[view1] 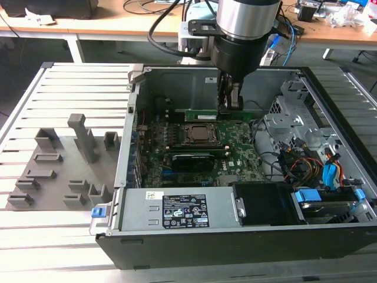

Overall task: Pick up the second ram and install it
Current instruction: 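Insert the second ram into the second slot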

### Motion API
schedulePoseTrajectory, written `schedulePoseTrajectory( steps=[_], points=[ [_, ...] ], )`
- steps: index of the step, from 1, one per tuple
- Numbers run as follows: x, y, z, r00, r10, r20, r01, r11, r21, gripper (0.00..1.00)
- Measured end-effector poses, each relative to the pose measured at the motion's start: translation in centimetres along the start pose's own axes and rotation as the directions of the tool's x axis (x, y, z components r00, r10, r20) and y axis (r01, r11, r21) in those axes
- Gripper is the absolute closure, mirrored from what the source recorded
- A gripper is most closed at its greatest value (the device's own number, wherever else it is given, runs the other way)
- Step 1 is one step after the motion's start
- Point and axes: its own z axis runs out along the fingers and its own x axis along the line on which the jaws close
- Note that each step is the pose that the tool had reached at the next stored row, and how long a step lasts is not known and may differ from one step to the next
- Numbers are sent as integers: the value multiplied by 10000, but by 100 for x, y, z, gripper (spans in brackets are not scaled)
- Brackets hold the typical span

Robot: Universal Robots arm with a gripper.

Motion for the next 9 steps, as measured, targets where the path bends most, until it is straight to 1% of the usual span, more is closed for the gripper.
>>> schedulePoseTrajectory(
  steps=[9],
  points=[
    [9, 13, 132, 10000, 0, 1, 0, 10000, 0, 86]
  ],
)
